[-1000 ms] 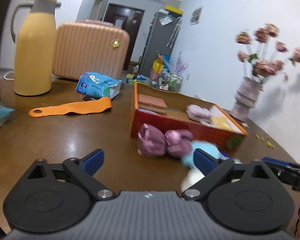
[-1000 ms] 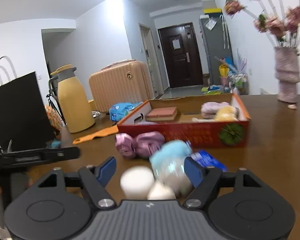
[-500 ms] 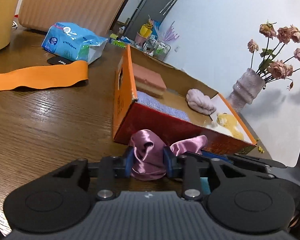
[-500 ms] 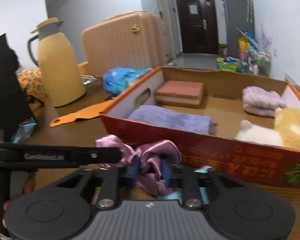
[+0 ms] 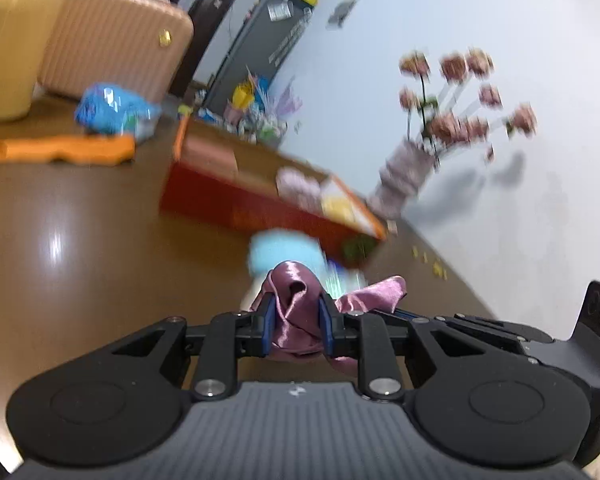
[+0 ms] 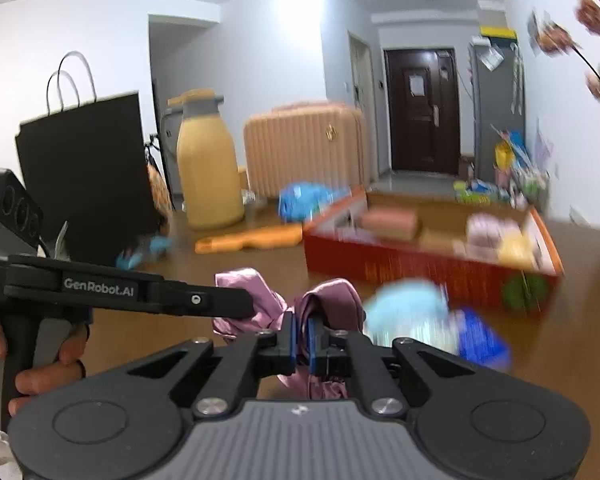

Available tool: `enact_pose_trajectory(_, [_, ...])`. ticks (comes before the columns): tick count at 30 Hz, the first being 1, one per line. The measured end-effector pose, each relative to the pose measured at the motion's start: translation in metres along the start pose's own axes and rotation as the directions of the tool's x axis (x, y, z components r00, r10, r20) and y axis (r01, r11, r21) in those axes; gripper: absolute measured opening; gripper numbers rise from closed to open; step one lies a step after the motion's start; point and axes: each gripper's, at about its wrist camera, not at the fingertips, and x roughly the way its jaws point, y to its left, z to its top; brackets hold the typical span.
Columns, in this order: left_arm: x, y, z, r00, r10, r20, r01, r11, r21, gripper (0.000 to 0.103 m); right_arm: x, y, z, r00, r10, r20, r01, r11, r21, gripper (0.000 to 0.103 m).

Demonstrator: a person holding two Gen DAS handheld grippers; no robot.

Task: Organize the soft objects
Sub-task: 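Grasp the pink satin scrunchie with the right gripper, then carry the satin scrunchie into the box and open the right gripper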

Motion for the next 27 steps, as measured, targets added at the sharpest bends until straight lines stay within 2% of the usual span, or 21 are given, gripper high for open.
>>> enact_pose_trajectory(2, [0.003, -0.004, -0.025, 0.999, 0.01, -0.036, -0.01, 1.0, 0.019, 0.022, -0.009, -0.005, -0.026, 0.999, -0.012, -0.044, 0.015, 0.998, 0.057, 0.008])
enact_pose_trajectory(3, [0.005, -0.006, -0.035, 0.998, 0.024, -0.051, -0.023, 0.999, 0.027, 0.021, -0.011, -0.008, -0.037, 0.997, -0.021, -0.068, 0.026, 0.996, 0.084, 0.012])
enact_pose_trajectory(4, [0.007, -0.006, -0.044, 0.998, 0.033, -0.052, -0.031, 0.999, 0.036, 0.021, -0.014, -0.01, -0.045, 0.996, -0.028, -0.08, 0.036, 0.995, 0.096, 0.022])
enact_pose_trajectory(6, [0.0, -0.011, -0.056, 0.999, 0.031, -0.03, -0.028, 0.997, 0.073, 0.02, -0.028, -0.011, -0.053, 0.996, -0.045, -0.076, 0.054, 0.992, 0.118, 0.027])
enact_pose_trajectory(9, [-0.011, -0.015, -0.064, 0.999, 0.022, -0.026, -0.02, 0.995, 0.099, 0.02, -0.052, -0.018, -0.046, 0.999, -0.051, 0.015, 0.048, 0.985, 0.166, 0.028])
enact_pose_trajectory(12, [-0.019, -0.013, -0.071, 0.999, 0.028, -0.032, -0.024, 0.993, 0.113, 0.021, -0.056, -0.023, -0.032, 0.994, -0.074, 0.076, 0.058, 0.978, 0.201, 0.035])
enact_pose_trajectory(15, [-0.022, -0.013, -0.077, 0.998, 0.041, -0.05, -0.035, 0.993, 0.114, 0.021, -0.037, -0.019, -0.032, 0.994, -0.104, 0.013, 0.101, 0.981, 0.164, 0.035])
enact_pose_trajectory(17, [-0.025, -0.013, -0.08, 0.997, 0.057, -0.059, -0.049, 0.992, 0.116, 0.024, -0.028, -0.013, -0.043, 0.996, -0.079, -0.033, 0.084, 0.985, 0.151, 0.035])
enact_pose_trajectory(19, [-0.03, -0.014, -0.08, 0.997, 0.06, -0.056, -0.054, 0.992, 0.115, 0.033, -0.026, -0.008, -0.058, 0.996, -0.071, -0.05, 0.078, 0.985, 0.156, 0.035])
enact_pose_trajectory(21, [-0.039, -0.016, -0.076, 0.999, 0.012, -0.036, -0.009, 0.995, 0.104, 0.047, -0.028, -0.005, -0.07, 0.996, -0.077, -0.037, 0.083, 0.983, 0.164, 0.033])
enact_pose_trajectory(23, [-0.044, -0.017, -0.067, 0.999, -0.023, -0.028, 0.025, 0.996, 0.081, 0.053, -0.034, -0.002, -0.075, 0.996, -0.082, -0.019, 0.084, 0.981, 0.172, 0.033])
enact_pose_trajectory(25, [-0.04, -0.018, -0.062, 0.999, -0.022, -0.026, 0.024, 0.996, 0.08, 0.053, -0.037, 0.001, -0.076, 0.996, -0.085, -0.009, 0.085, 0.984, 0.159, 0.033])
enact_pose_trajectory(26, [-0.035, -0.018, -0.061, 0.999, -0.002, -0.038, 0.005, 0.996, 0.087, 0.048, -0.038, 0.002, -0.076, 0.996, -0.088, -0.009, 0.089, 0.985, 0.151, 0.033])
enact_pose_trajectory(27, [-0.03, -0.017, -0.062, 0.998, 0.024, -0.058, -0.019, 0.996, 0.092, 0.034, -0.041, 0.003, -0.076, 0.996, -0.091, -0.01, 0.091, 0.984, 0.15, 0.033])
